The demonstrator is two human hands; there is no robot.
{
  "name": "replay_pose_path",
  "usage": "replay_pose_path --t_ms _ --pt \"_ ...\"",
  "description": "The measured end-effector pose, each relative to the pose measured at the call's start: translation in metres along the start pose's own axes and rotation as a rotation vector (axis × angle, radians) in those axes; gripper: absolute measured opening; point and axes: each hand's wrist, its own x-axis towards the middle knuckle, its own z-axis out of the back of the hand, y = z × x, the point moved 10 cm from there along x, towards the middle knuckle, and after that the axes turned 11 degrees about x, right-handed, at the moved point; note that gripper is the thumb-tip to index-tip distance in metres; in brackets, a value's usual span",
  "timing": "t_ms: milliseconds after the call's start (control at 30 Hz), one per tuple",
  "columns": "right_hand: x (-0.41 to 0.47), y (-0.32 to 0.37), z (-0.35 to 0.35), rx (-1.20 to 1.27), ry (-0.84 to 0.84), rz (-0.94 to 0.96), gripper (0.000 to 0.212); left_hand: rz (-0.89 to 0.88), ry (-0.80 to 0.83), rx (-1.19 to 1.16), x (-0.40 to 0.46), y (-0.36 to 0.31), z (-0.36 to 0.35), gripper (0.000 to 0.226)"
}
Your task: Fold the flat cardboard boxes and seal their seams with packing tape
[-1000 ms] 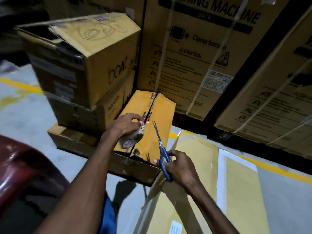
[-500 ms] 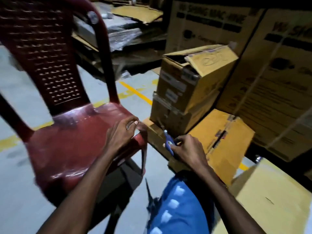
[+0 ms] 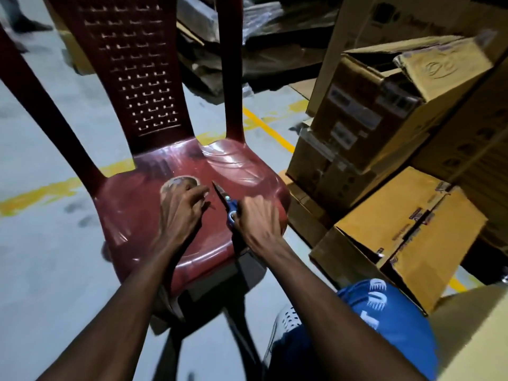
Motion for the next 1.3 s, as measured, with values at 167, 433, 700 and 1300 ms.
replay_pose_path --t_ms 167,433,700,1300 --pt "0.005 0.009 -0.022 -0.016 0.04 0.021 0.017 -0.065 0.079 0.011 0.0 0.001 -0.02 0.04" --pt "-0.016 -0.019 0.033 0.03 -0.091 0.069 0.036 -0.01 0.031 -0.004 0.006 -0.039 0.001 0.053" --pt "-0.132 -0.186 0.174 0.081 -0.328 -0.24 0.045 -0.32 0.21 -0.271 -0.008 -0.249 -0.012 0.052" --pt "-0.526 -0.543 0.247 0.209 -0.768 -1.082 0.038 -0.85 0.772 -0.399 -0.185 -0.656 -0.139 0.054"
